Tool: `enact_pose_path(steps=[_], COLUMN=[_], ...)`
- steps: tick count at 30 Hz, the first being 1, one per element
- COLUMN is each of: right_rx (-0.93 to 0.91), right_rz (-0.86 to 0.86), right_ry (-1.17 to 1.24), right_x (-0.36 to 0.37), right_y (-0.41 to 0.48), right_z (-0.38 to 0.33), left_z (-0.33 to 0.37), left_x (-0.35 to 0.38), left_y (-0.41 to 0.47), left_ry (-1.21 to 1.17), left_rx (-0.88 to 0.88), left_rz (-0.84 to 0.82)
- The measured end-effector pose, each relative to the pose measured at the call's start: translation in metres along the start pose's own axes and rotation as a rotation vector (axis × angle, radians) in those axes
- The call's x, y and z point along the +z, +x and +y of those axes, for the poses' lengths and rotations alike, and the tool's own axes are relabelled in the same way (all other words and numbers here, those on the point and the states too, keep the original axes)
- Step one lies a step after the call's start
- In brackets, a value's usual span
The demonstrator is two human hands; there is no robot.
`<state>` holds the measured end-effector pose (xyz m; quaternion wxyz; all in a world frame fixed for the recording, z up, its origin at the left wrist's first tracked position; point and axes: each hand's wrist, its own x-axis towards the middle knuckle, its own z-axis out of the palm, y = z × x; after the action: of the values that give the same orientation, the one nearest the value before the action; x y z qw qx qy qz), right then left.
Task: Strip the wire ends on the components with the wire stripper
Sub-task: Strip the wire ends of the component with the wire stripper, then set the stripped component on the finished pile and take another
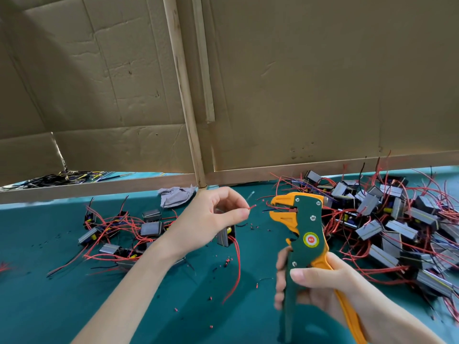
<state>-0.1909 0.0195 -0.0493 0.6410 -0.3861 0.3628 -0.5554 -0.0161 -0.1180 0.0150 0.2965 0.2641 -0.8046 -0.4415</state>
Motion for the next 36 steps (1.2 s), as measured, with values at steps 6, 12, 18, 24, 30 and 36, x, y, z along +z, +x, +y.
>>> enact_pose_path(steps=[6, 12, 18, 24, 30, 36], right_rx=[0.037, 0.078, 0.093, 0.148, 0.096, 0.096], right_rz=[0.160, 0.255, 0.156, 0.137, 0.179, 0.213], right_ry=[0.110, 0.188, 0.234, 0.342, 0.318, 0.289], right_x=[-0.015, -0.027, -0.026, -0.025, -0.024, -0.027], right_y=[0.009, 0.013, 0.010, 0.008, 0.005, 0.007], right_z=[0.004, 0.007, 0.005, -0.001, -0.004, 0.001], left_z=[0.023, 0.060, 0.069, 0.049, -0.014, -0.091], left_x=[0.004, 0.058, 0.143, 0.115, -0.004, -0.097], left_y=[0.015, 0.070, 0.103, 0.082, 0.052, 0.022], left_ry=[-0.106, -0.482, -0.759, -0.273, 0.527, 1.007], left_rx=[0.129, 0.091, -0.107, -0.177, -0.162, -0.716], left_rz=[0.229, 0.486, 0.380, -0.032, 0.262, 0.421])
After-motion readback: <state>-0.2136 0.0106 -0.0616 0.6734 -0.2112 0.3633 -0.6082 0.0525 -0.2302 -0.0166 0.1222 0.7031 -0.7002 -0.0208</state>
